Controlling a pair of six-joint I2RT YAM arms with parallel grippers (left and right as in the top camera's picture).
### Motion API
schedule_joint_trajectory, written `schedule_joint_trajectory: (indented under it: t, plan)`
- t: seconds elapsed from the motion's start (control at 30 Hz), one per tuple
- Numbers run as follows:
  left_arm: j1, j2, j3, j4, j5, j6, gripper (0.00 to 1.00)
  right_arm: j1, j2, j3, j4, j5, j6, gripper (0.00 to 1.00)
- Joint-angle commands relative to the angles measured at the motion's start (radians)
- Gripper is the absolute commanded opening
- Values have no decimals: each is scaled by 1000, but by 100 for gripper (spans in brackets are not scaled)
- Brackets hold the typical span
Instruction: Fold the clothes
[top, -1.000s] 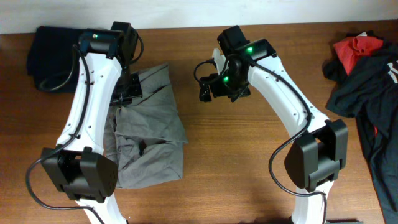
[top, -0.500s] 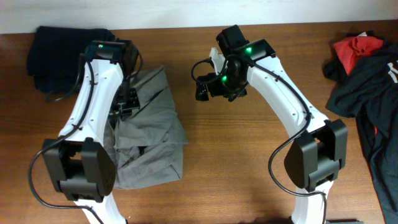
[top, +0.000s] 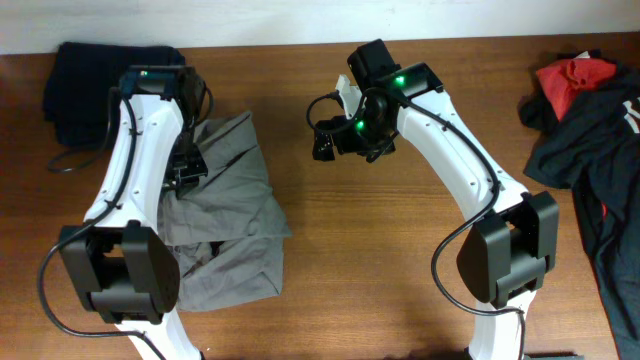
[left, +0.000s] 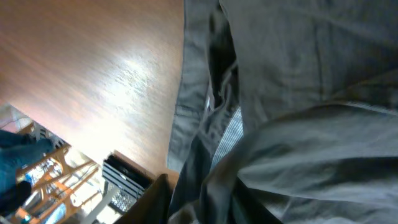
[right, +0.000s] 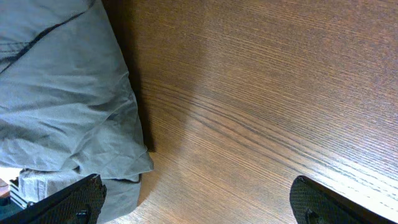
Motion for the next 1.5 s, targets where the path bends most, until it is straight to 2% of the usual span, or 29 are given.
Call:
schedule_joint_trajectory:
  t: [0.0,0.03,0.1,0.13,0.37,0.43,0.47,0.57,0.63,0.73,1.17,1.27,1.47]
  plan:
    - [1,-27,46,-5,-61,-26,59,5,12,-6,2,-9,9,99]
    - [1,-27,49,-5,-61,-27,69,5,12,-6,2,-9,8,99]
    - [1,-27,52,-5,-61,-27,76,5,12,-6,3,-9,8,99]
    - [1,-27,52,-4,-62,-27,84,5,12,-6,3,-9,9,99]
    - [-14,-27,109,-4,-62,-26,84,5,12,-6,14,-9,9,99]
    - [-32,-27,144,14,-60,-26,76,5,12,-6,17,-9,9,99]
    - [-42,-27,153,39,-48,-21,68,5,12,-6,19,-9,9,99]
    - [-71,-21,146,174,116,106,48,5,12,-6,29,-9,9,99]
    - [-84,-7,131,239,272,177,26,5,12,-6,27,-9,9,99]
    - [-90,23,109,263,343,184,3,5,12,-6,14,-9,9,99]
    - [-84,173,5,277,349,184,1,5,12,-6,10,-9,8,99]
    - [-70,207,-21,281,301,184,1,5,12,-6,10,-9,8,99]
    - [-14,238,-68,311,249,180,6,5,12,-6,10,-9,8,99]
